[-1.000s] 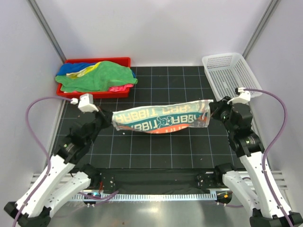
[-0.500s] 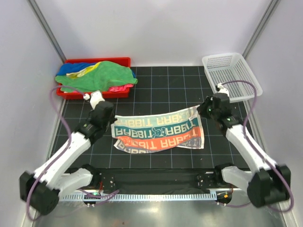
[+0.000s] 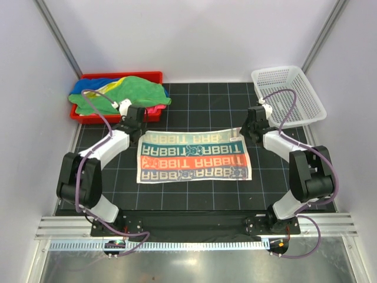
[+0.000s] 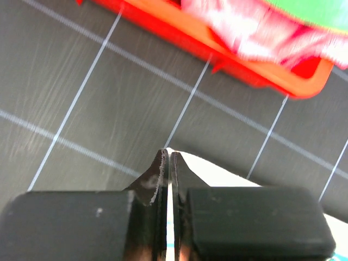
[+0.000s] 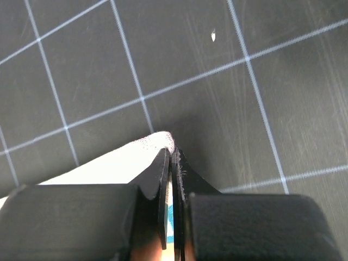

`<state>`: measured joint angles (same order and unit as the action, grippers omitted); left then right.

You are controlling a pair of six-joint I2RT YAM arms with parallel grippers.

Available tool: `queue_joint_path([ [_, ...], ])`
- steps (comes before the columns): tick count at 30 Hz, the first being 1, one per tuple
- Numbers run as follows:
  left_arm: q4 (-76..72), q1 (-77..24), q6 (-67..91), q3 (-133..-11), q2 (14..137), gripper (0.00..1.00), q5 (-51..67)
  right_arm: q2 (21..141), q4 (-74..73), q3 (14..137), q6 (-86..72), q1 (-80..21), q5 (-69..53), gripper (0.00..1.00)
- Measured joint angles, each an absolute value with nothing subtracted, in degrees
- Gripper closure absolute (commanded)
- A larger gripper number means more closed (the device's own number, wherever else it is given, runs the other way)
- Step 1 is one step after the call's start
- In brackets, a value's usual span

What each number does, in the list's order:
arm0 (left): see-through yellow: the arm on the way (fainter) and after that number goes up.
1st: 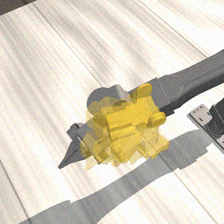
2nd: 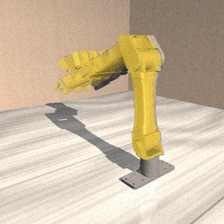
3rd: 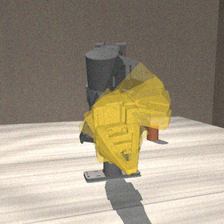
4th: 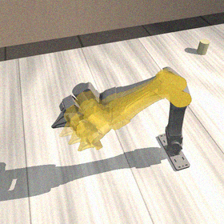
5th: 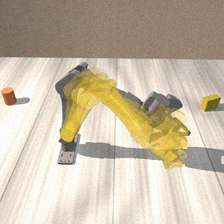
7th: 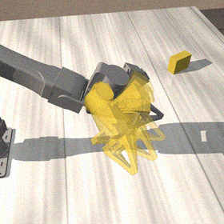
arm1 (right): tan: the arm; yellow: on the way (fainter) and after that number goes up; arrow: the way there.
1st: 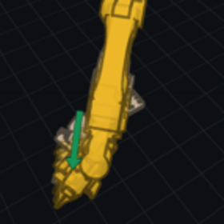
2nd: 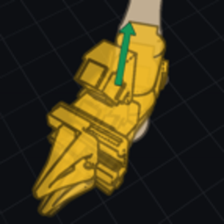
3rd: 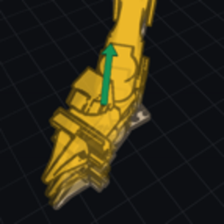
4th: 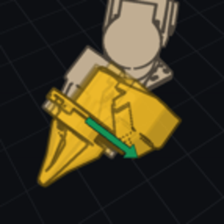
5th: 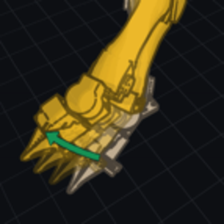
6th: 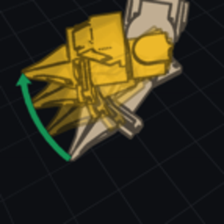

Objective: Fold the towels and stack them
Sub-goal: Flatten out the crumpled towel, then fold the towel

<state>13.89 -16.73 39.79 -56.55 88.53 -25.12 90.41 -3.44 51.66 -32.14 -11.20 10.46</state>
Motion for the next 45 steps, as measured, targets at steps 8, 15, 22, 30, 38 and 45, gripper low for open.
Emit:
queue_joint_path([
  [8, 11.6, -14.7, 38.9, -58.7, 92.5, 0.87, -23.3, 92.8, -1.7, 52.5, -32.2, -11.2, 12.9, 0.99],
  [15, 10.9, -14.5, 38.1, -60.3, 94.5, 0.52, -22.2, 93.1, -2.3, 55.2, -31.5, -11.2, 13.6, 0.99],
  [22, 10.5, -14.5, 38.1, -60.8, 95.0, 0.30, -20.2, 93.8, -2.9, 55.7, -31.2, -11.2, 14.7, 0.99],
  [30, 10.1, -21.4, 38.8, -55.6, 85.0, 0.29, -18.5, 94.9, -6.4, 56.4, -31.2, -11.1, 15.7, 0.99],
  [38, 9.6, -44.2, 41.9, -51.1, 81.3, 0.31, -20.1, 93.1, -10.0, 55.3, -31.4, -9.5, 16.8, 0.99],
  [45, 9.6, -62.1, 44.2, -57.6, 90.3, 0.32, -22.3, 86.5, -11.6, 47.3, -33.4, -6.9, 16.7, 0.99],
])
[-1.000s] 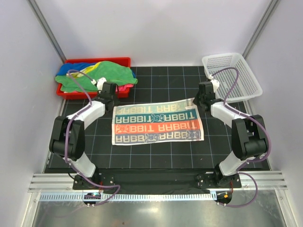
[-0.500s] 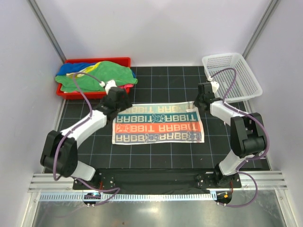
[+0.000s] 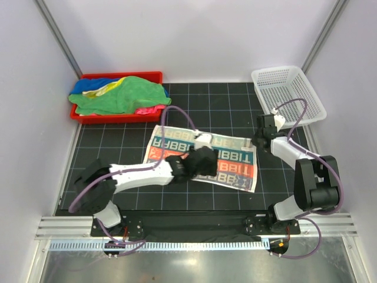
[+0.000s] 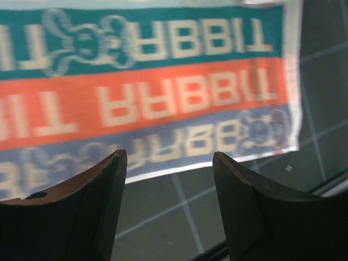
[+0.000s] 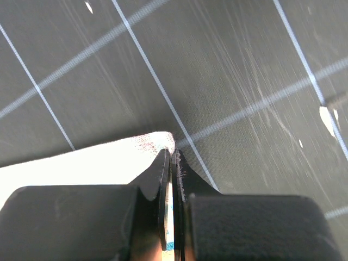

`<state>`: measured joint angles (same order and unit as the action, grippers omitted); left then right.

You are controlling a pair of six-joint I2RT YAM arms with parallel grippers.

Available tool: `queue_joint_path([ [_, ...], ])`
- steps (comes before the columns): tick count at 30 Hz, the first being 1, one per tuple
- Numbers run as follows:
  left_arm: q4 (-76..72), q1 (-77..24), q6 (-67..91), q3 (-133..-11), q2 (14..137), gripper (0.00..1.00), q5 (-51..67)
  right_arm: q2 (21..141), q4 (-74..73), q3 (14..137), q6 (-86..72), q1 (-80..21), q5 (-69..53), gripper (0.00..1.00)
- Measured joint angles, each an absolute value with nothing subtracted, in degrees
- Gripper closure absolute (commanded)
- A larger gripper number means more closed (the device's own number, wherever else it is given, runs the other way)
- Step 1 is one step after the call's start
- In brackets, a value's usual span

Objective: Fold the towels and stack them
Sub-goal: Fold the towel

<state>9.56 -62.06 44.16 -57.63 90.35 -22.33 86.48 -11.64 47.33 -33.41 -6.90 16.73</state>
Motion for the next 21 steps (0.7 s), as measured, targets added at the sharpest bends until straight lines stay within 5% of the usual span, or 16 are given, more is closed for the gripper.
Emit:
queue_joint_path([
  [10, 8.5, -77.3, 45.0, -77.5, 111.9, 0.37, -20.9, 76.6, -14.3, 42.2, -34.7, -6.7, 16.2, 0.97],
  [21, 9.3, -80.4, 43.6, -86.1, 121.2, 0.37, -20.4, 75.2, -15.6, 40.8, -34.6, -6.3, 15.6, 0.97],
])
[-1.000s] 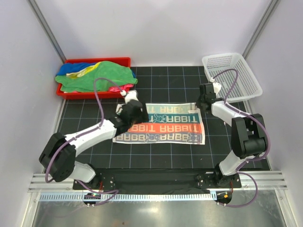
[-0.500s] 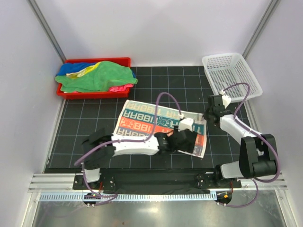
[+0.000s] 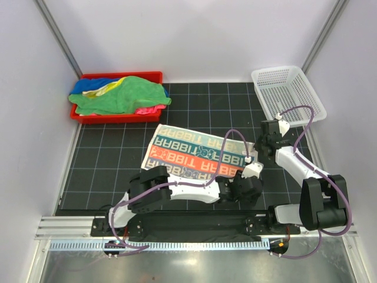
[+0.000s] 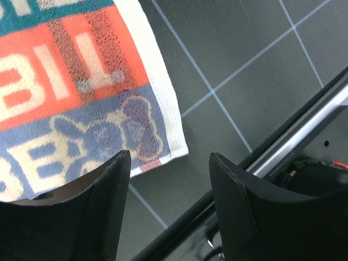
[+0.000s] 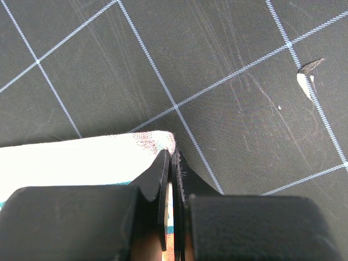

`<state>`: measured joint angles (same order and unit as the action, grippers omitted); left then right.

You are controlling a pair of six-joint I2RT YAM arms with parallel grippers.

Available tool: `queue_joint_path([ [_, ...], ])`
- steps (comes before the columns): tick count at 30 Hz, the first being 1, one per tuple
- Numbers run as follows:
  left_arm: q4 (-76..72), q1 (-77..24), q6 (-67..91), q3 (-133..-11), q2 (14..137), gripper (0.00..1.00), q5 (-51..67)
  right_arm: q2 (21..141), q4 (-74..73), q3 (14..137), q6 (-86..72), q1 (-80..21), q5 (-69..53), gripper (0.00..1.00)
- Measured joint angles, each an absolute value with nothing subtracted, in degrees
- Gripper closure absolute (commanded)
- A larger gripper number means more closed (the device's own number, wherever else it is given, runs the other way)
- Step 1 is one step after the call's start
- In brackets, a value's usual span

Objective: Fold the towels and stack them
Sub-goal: Fold the towel

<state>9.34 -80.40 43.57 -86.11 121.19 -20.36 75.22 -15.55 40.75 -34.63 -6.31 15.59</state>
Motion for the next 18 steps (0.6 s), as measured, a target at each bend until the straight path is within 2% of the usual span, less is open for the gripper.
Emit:
queue_joint_path([
  [9, 9.4, -80.4, 42.7, -89.4, 125.8, 0.40, -20.7, 75.2, -15.5, 40.7, -34.6, -6.2, 15.3, 0.97],
  [12, 9.5, -80.4, 42.7, -90.0, 126.2, 0.44, -20.9, 75.2, -15.5, 40.6, -34.6, -6.1, 15.2, 0.97],
  [17, 9.4, -80.4, 43.0, -90.5, 126.8, 0.57, -21.1, 75.2, -15.5, 40.5, -34.6, -6.1, 15.0, 0.96],
  [18, 9.3, -80.4, 43.1, -90.7, 127.0, 0.62, -21.2, 75.2, -15.5, 40.5, -34.6, -6.0, 15.0, 0.96],
])
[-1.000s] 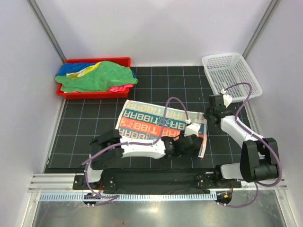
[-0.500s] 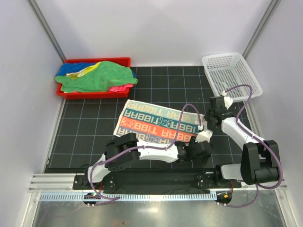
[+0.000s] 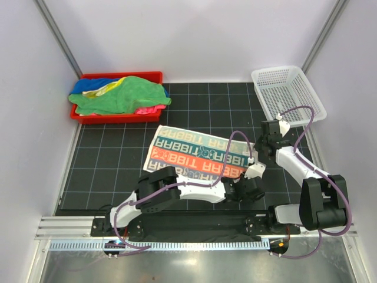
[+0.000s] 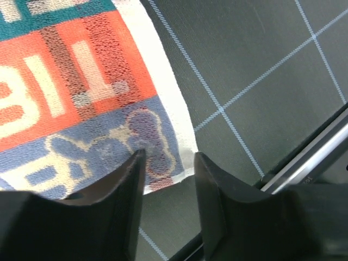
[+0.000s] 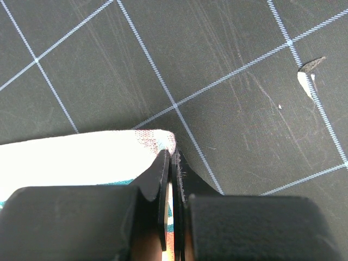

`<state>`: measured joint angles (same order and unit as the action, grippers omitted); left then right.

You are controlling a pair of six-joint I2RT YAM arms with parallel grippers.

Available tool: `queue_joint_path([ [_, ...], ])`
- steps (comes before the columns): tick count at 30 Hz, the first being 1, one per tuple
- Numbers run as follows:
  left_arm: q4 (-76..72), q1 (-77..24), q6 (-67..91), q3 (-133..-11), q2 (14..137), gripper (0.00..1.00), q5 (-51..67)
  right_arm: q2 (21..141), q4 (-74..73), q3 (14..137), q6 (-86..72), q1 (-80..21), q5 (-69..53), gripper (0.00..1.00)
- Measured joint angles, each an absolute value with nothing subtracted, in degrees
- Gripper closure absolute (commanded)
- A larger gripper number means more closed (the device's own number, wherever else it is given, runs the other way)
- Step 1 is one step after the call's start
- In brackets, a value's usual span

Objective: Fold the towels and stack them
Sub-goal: Fold the towel

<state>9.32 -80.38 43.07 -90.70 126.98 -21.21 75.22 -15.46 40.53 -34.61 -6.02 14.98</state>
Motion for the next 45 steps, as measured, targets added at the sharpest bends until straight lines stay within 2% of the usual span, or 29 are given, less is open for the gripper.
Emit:
queue_joint_path([
  [2, 9.1, -80.4, 43.2, -90.8, 127.3, 0.68, -21.3, 75.2, -15.5, 40.5, -34.6, -5.9, 15.0, 0.97],
  [3, 8.9, -80.4, 43.3, -90.9, 127.4, 0.76, -21.3, 75.2, -15.5, 40.5, -34.6, -5.9, 15.0, 0.97],
  [5, 8.8, -80.4, 43.5, -90.9, 127.5, 0.81, -21.2, 75.2, -15.5, 40.5, -34.6, -5.8, 14.9, 0.96],
  [6, 8.7, -80.4, 43.5, -90.9, 127.5, 0.89, -21.2, 75.2, -15.5, 40.5, -34.6, -5.8, 14.9, 0.97],
  [9, 8.8, -80.3, 43.7, -90.8, 127.6, 1.00, -20.9, 74.6, -15.6, 40.5, -34.4, -5.7, 14.9, 0.96],
  [16, 7.8, -80.3, 44.5, -89.9, 127.2, 1.00, -19.8, 72.9, -16.4, 40.6, -34.1, -5.5, 14.9, 0.96],
  [23, 5.4, -80.2, 45.9, -83.5, 122.1, 1.00, -15.7, 70.7, -21.5, 42.6, -32.8, -5.1, 15.3, 0.96],
  [35, -4.5, -79.9, 49.5, -81.5, 115.2, 1.00, -7.4, 70.4, -28.4, 47.6, -30.3, 0.7, 15.0, 0.96],
  [45, -11.5, -75.3, 52.7, -66.7, 103.8, 1.00, -7.0, 71.7, -30.4, 53.8, -31.3, 0.5, 7.9, 0.98],
])
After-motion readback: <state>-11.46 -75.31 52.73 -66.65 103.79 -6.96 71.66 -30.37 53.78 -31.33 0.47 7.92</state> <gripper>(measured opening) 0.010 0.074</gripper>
